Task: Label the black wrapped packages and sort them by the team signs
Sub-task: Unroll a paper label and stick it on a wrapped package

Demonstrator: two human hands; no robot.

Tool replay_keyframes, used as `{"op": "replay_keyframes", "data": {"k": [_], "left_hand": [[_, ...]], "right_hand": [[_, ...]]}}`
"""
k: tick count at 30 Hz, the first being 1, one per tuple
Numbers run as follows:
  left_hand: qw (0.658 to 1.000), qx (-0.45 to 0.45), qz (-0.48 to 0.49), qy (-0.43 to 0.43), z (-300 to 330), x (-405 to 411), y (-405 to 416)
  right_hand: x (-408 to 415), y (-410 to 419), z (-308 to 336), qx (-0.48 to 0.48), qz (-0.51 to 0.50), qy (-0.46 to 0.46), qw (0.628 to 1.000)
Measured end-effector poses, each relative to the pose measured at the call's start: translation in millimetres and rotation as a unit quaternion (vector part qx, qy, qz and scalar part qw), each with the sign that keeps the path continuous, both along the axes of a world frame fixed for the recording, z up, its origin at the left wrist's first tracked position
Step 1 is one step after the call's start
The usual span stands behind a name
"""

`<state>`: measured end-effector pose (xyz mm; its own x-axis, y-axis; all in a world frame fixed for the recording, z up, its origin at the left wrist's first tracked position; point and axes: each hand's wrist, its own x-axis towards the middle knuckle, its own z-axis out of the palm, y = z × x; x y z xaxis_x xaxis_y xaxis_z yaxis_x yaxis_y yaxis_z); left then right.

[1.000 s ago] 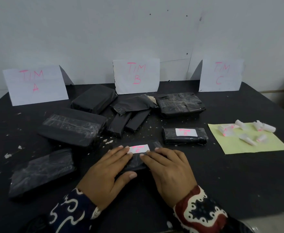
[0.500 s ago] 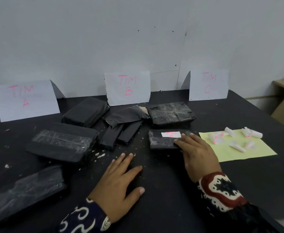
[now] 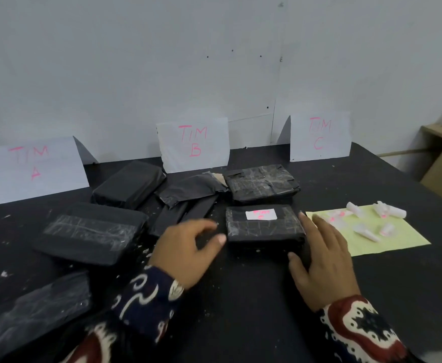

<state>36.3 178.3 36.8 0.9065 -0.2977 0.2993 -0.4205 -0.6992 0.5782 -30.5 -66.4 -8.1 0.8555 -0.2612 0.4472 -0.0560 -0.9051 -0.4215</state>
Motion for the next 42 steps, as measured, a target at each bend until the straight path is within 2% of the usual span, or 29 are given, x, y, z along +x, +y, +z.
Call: {"op": "replay_keyframes", "data": {"k": [2, 5, 9, 14, 19, 24, 29, 34, 39, 42], "left_hand": [[0.999, -0.025, 0.014, -0.034, 7.7, 24.6, -17.2], [0.999, 0.003, 0.001, -0.053, 14.1, 61.1, -46.6], [0.995, 0.095, -0.025, -0.033, 15.3, 96.6, -78.9], [0.978, 0.193, -0.078, 0.023, 8.4, 116.0, -99.8], [0.967, 0.24, -0.078, 0.033, 6.2, 122.3, -106.7], [0.979, 0.196, -0.058, -0.009, 1.6, 126.5, -103.1], [0.994, 0.05, -0.035, -0.089, 19.1, 100.5, -86.2], [0.988, -0.021, -0.017, -0.152, 18.6, 48.9, -33.5], [0.988, -0.015, -0.009, -0.155, 1.5, -31.4, 24.6], [0.99, 0.004, -0.008, -0.138, -13.0, -74.1, 50.9]], "right_hand": [[-9.4, -0.6, -4.6, 0.013, -0.026, 0.007, 1.0], [-16.8, 1.3, -12.4, 0.009, -0.043, 0.039, 0.998], [-12.4, 0.7, -18.4, -0.038, -0.045, 0.022, 0.998], [-9.2, -0.5, -15.6, 0.018, -0.06, 0.027, 0.998], [-9.1, 0.3, -15.5, 0.003, -0.062, 0.022, 0.998], [-7.5, -1.5, -16.6, 0.018, -0.062, 0.035, 0.997], [-8.0, -2.3, -11.2, 0.072, -0.064, 0.05, 0.994], [-8.9, -3.3, -7.8, 0.103, -0.057, 0.049, 0.992], [-14.7, 0.4, -2.5, 0.108, -0.019, -0.029, 0.994], [-22.5, 10.1, 4.3, 0.192, 0.043, -0.133, 0.971]]}}
